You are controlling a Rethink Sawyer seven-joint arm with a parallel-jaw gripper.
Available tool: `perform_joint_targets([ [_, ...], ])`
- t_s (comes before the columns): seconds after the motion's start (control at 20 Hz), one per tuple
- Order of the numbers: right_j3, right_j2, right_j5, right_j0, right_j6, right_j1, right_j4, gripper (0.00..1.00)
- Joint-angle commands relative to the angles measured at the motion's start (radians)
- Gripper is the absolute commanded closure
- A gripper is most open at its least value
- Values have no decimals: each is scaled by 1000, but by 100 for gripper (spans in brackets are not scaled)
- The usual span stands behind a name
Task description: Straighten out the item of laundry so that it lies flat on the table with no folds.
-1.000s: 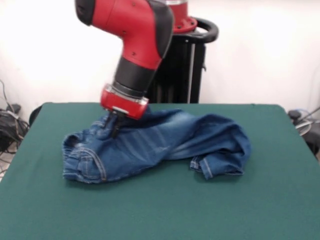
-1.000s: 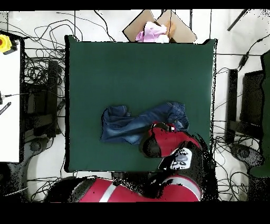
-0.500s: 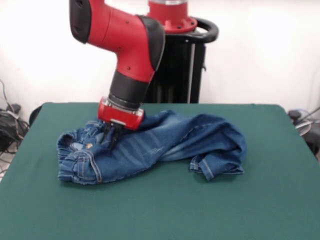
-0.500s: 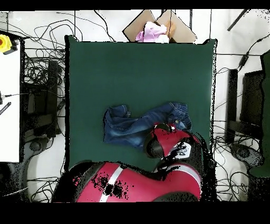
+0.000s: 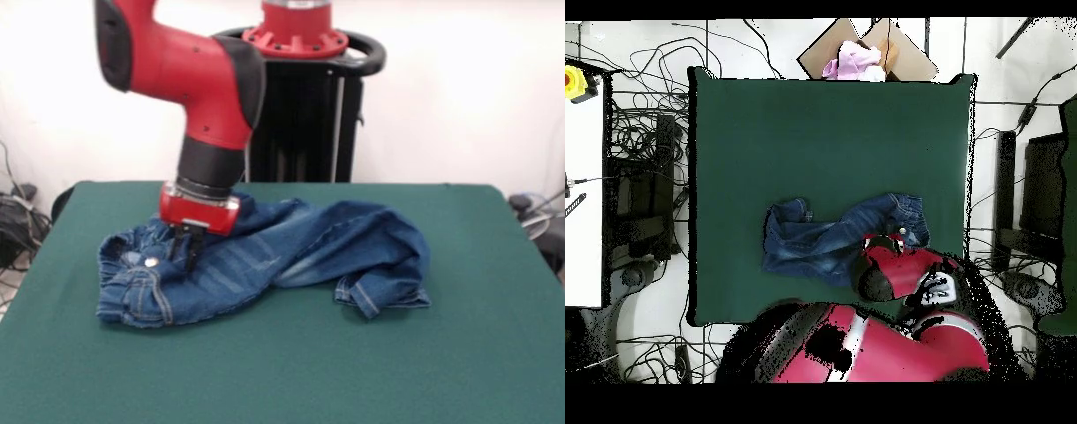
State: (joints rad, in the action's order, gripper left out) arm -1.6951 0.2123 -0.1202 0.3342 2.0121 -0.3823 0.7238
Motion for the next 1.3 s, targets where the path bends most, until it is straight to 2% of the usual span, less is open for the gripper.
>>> perform_joint_targets([
  [0.05,-15,-239,286,229,-262,-143,144,100],
  [0.2,9,-207,318,202,-261,-161,167,100],
  [0.4,81,-172,284,152,-171,-76,231,100],
  [0.7,116,-162,231,158,-74,-17,279,100],
  [0.9,123,-174,231,168,-69,-14,291,100],
  [1.0,140,-194,235,183,-98,-26,310,100],
  [1.2,174,-357,339,314,-286,-44,312,100],
  [1.3,193,-411,379,353,-353,-45,317,100],
])
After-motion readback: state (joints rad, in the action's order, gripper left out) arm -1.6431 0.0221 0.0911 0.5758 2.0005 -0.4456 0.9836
